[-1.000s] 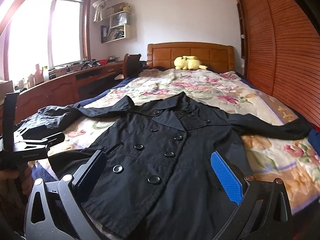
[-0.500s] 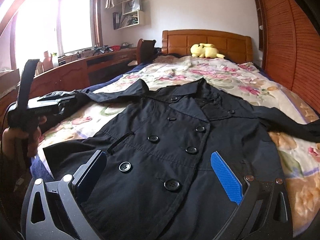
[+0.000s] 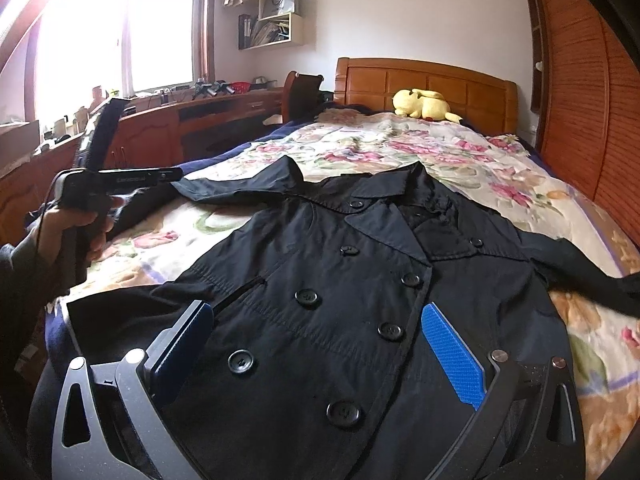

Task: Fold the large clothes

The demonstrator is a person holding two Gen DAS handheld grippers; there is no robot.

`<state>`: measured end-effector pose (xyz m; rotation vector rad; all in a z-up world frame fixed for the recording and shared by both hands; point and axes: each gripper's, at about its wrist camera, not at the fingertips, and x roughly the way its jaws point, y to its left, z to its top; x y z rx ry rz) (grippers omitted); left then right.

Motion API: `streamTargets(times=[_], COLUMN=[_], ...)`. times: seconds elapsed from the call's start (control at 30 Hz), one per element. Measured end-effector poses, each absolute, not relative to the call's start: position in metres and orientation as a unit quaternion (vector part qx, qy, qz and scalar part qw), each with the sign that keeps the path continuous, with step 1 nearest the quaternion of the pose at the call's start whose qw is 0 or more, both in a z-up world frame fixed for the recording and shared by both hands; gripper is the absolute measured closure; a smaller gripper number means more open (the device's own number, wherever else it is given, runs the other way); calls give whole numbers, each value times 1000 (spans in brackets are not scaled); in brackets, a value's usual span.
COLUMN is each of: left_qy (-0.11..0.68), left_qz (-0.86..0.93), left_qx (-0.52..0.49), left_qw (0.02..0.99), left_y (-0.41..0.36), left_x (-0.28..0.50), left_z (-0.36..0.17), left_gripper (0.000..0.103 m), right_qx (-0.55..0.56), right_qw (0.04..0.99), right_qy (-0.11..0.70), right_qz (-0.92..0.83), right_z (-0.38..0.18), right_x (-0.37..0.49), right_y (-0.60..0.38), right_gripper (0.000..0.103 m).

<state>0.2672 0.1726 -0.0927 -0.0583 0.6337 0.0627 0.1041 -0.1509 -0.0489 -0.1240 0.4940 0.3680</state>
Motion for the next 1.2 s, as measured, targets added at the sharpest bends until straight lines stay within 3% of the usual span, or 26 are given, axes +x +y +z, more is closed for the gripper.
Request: streamTargets(times=[0.23, 0.53, 0.87, 0.97, 1.13, 1.2], left_qy=[373, 414, 423, 424, 428, 432], left_qz=[47, 54, 73, 74, 85, 73], left_qx=[4, -67, -182, -195, -196, -204], left_qw=[927, 906, 885, 881, 878, 875], left_y=[189, 233, 272, 276, 282, 286], left_x=[313, 360, 380, 384, 392, 396], left_z=[-128, -144, -159, -165, -170, -172], left_gripper=[0, 0, 20, 29, 57, 83], right_qx=[-79, -102, -105, -105, -102, -103], right_qw=[947, 940, 937, 936, 937, 937], right_qy=[254, 265, 271, 274, 273, 273], right_qz=[182, 187, 193, 194, 193, 193], right_z=[-51, -55, -61, -63, -63, -64], right_x=[119, 127, 131, 132, 130, 129], right_y=[-144, -135, -135, -136, -137, -137], right_gripper=[0, 0, 0, 0, 0, 0])
